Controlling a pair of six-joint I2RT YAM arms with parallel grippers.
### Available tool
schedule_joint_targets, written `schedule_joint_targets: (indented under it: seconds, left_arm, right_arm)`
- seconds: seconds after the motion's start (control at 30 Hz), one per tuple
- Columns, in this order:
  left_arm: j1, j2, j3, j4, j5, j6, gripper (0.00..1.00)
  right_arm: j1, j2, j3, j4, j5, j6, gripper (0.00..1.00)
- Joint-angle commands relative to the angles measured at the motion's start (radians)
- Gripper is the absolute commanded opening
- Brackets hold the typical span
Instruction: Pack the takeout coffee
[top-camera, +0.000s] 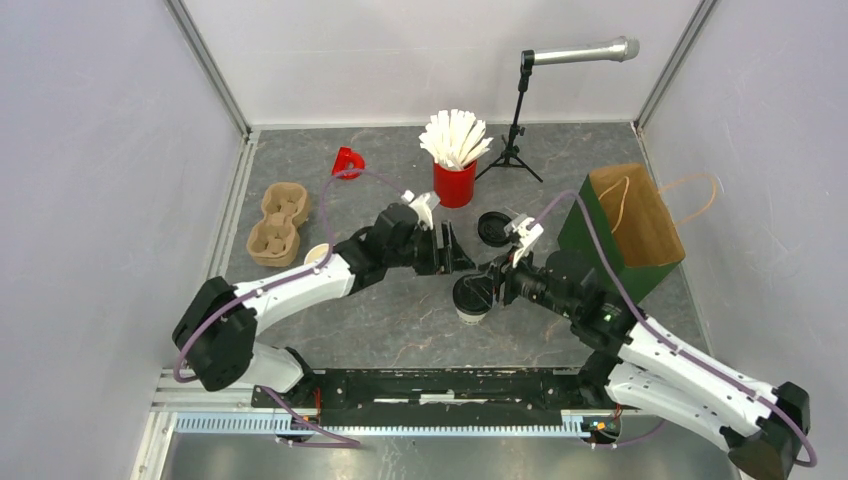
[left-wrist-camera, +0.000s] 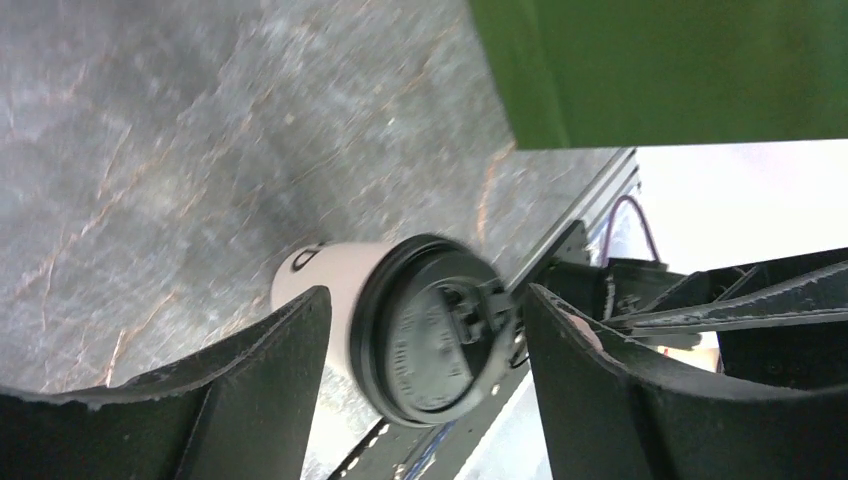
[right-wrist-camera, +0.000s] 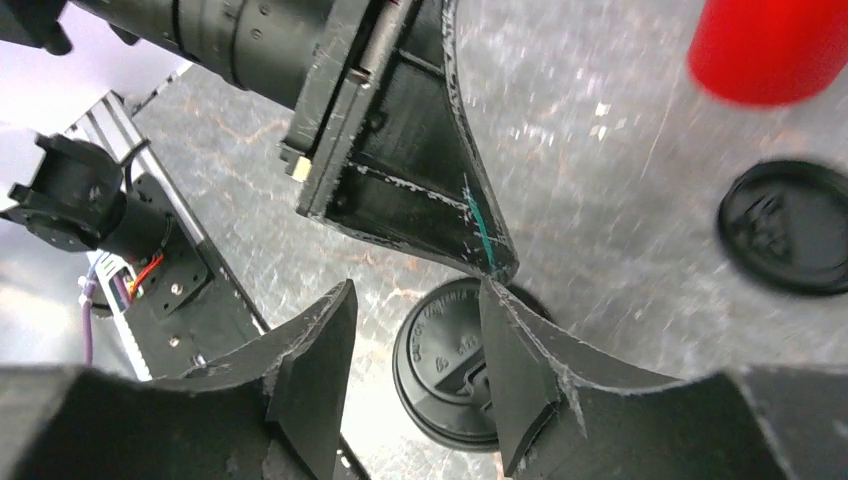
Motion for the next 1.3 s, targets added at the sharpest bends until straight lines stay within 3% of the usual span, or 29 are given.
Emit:
schedule_joint_targets:
  seconds: [0.0, 0.2, 0.47, 0.6, 0.7, 0.77, 0.9, 1.03, 1.13, 1.27]
  left_arm:
    - [0.007, -0.061, 0.149, -0.194, -0.029, 0.135, 0.78]
    - [0.007, -0.077, 0.111, -0.222, -0.029, 0.121, 0.72]
    - [0.007, -0.103, -0.038, -0.065, 0.023, 0.025, 0.69]
    - [0.007, -0.080, -0.101, 0.048, 0.060, -0.033, 0.66]
    - [0.007, -0.062, -0.129, 0.092, 0.074, -0.056, 0.65]
    - [0.007, -0.058, -0.142, 0.120, 0.080, -0.067, 0.65]
    - [0.007, -0.063, -0.141, 0.126, 0.080, -0.055, 0.66]
    - [0.005, -0.090, -0.126, 0.112, 0.081, -0.072, 0.67]
    - [-0.005, -0.124, -0.140, 0.112, 0.064, -0.104, 0.77]
    - [-0.022, -0.131, -0.193, 0.168, 0.055, -0.151, 0.82]
  right_arm:
    - [-0.004, -0.016, 0.145, -0.179, 0.064, -0.125, 0.59]
    - [-0.004, 0.007, 0.160, -0.241, 0.113, -0.165, 0.64]
    - [-0.004, 0.068, 0.099, -0.150, 0.002, -0.200, 0.36]
    - [-0.003, 0.104, 0.054, -0.063, -0.127, -0.232, 0.33]
    - [-0.004, 0.139, 0.057, -0.072, -0.079, -0.265, 0.33]
    - [-0.004, 0.149, 0.065, -0.090, -0.028, -0.270, 0.35]
    - [-0.005, 0.129, 0.099, -0.126, 0.037, -0.231, 0.55]
    - [-0.005, 0.100, 0.128, -0.166, 0.156, -0.220, 0.67]
    - [-0.011, 0.118, 0.146, -0.203, 0.180, -0.236, 0.80]
    - [-0.018, 0.131, 0.145, -0.197, 0.153, -0.234, 0.82]
